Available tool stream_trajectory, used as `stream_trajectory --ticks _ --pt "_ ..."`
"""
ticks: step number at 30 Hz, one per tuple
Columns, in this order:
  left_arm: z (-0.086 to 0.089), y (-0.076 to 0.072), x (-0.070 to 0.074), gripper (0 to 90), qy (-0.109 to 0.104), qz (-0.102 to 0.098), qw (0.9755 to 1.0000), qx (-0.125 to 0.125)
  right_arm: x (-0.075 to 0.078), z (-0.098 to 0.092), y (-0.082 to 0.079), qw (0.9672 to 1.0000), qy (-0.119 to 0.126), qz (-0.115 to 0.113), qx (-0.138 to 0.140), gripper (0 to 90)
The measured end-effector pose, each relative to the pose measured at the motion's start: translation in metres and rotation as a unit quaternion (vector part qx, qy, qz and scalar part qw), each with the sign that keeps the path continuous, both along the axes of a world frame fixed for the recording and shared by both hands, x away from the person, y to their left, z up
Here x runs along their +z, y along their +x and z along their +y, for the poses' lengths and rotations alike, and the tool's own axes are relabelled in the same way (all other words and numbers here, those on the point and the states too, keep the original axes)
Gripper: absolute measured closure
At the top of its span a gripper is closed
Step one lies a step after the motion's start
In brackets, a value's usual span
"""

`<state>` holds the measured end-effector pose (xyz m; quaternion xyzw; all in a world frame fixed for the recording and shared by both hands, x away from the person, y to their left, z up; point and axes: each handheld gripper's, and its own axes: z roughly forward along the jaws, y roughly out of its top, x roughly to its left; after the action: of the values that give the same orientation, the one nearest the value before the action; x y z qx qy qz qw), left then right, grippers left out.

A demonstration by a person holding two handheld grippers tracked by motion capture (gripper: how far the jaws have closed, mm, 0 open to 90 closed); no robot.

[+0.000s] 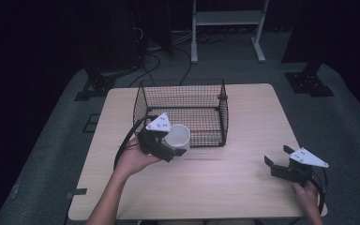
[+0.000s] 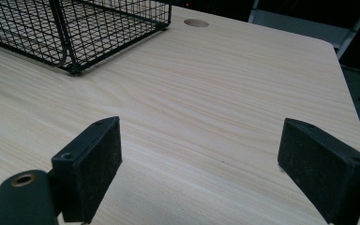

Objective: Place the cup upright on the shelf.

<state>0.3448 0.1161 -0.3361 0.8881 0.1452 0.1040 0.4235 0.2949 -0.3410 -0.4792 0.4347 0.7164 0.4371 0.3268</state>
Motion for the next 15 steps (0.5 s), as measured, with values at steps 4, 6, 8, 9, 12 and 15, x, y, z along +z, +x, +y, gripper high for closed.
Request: stream_trajectory --ticks 4,6,8,9,12,15 --pt "-0.002 0.006 0.007 20.7 0.005 -0.002 1.0 -0.002 0.0 0.0 0.0 1.0 0.0 0.0 0.0 13.1" --pt "-0.004 0.01 0.011 20.7 0.006 -0.003 1.0 -0.004 0.0 0.0 0.0 1.0 0.0 0.0 0.0 13.1" --pt "-0.005 0.014 0.014 20.7 0.007 -0.002 1.0 -0.006 0.0 0.0 0.0 1.0 0.0 0.001 0.0 13.1" --pt "-0.005 0.014 0.014 20.8 0.007 -0.002 1.0 -0.006 0.0 0.0 0.0 1.0 0.0 0.001 0.0 13.1" --pt "-0.008 0.023 0.02 20.7 0.011 -0.001 0.9999 -0.008 0.0 0.0 0.0 1.0 0.0 0.0 0.0 13.1" --pt "-0.011 0.029 0.023 20.7 0.013 0.0 0.9999 -0.009 0.0 0.0 0.0 1.0 0.0 0.0 0.0 13.1"
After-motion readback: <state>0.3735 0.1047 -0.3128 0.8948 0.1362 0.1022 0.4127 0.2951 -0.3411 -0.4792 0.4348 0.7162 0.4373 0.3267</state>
